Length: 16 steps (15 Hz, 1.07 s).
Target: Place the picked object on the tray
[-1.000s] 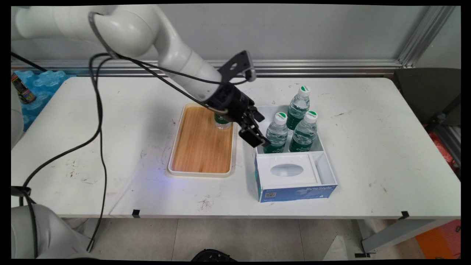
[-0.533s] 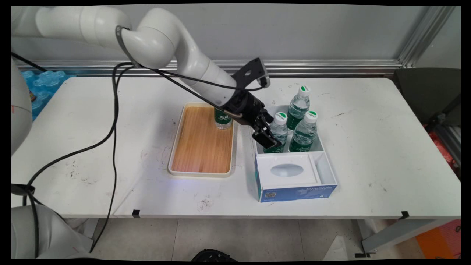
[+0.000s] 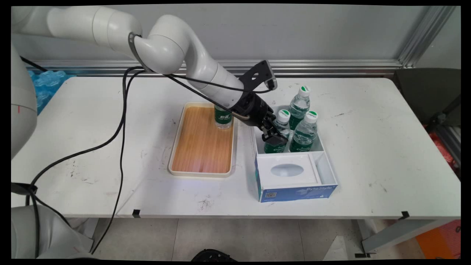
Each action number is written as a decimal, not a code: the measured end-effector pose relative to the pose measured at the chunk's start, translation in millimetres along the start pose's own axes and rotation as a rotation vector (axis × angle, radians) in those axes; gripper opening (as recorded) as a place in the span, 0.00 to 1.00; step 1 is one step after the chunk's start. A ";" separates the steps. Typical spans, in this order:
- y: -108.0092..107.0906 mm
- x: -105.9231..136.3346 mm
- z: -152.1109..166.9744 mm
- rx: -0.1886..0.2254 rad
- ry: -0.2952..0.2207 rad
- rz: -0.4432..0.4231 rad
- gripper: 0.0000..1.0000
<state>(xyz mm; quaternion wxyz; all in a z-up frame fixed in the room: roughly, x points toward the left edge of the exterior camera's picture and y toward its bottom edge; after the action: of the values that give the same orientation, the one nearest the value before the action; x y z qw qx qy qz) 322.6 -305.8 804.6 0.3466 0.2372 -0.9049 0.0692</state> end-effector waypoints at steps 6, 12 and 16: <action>1.8 1.8 -17.8 -0.001 0.007 0.018 0.00; 3.9 13.8 -72.6 0.001 0.049 0.062 0.00; 4.1 24.1 -114.2 0.006 0.083 0.079 0.00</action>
<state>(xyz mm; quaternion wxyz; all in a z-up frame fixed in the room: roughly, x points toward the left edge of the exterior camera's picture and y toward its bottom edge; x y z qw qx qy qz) 372.9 -278.3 906.4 0.3802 0.1993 -0.8981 0.0953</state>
